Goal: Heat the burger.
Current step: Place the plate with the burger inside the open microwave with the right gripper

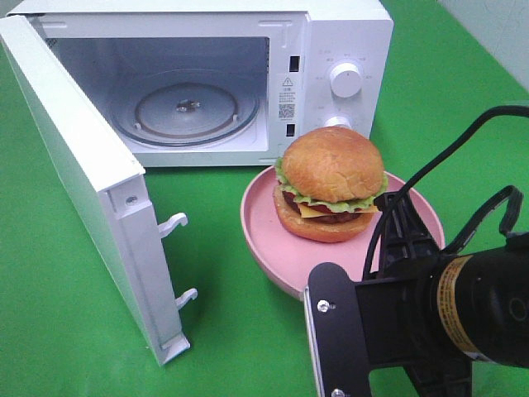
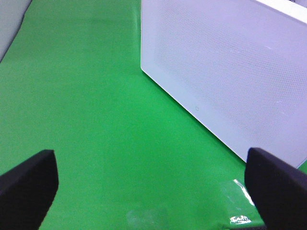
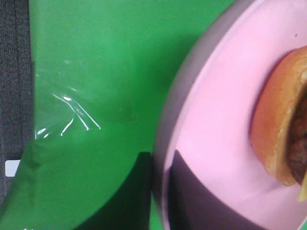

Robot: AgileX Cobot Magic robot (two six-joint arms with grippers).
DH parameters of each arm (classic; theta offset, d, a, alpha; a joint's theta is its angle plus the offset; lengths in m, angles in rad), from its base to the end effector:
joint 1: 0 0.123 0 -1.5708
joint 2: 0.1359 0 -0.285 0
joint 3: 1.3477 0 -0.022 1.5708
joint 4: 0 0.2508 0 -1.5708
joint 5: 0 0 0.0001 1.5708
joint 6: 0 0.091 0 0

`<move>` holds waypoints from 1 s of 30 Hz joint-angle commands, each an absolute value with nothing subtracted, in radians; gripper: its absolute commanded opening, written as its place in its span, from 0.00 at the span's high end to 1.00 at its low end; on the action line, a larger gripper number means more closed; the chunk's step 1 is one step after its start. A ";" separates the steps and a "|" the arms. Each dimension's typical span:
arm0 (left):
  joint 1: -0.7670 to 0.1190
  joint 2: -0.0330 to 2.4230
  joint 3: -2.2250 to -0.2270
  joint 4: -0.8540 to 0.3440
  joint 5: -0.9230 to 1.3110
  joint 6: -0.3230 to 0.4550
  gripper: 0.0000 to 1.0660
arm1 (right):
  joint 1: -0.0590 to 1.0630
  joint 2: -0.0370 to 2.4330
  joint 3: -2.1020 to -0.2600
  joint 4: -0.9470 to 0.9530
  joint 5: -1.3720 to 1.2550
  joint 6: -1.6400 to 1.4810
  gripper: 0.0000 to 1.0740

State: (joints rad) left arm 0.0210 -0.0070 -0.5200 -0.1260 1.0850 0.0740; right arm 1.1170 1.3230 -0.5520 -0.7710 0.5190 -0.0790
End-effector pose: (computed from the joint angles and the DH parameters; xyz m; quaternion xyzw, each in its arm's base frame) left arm -0.0095 -0.0103 0.2813 0.0266 0.8504 -0.0380 0.5240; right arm 0.1235 0.1814 0.1898 -0.7500 0.5914 -0.1270 0.2678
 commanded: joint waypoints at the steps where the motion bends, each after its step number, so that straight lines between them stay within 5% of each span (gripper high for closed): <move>1: 0.016 -0.022 -0.516 -0.127 1.071 0.075 0.08 | 1.088 1.315 -0.553 -0.826 0.478 -0.114 1.00; 30: 0.016 -0.022 -0.516 -0.127 1.071 0.075 0.08 | 0.793 1.315 -0.553 -0.547 0.277 -0.818 1.00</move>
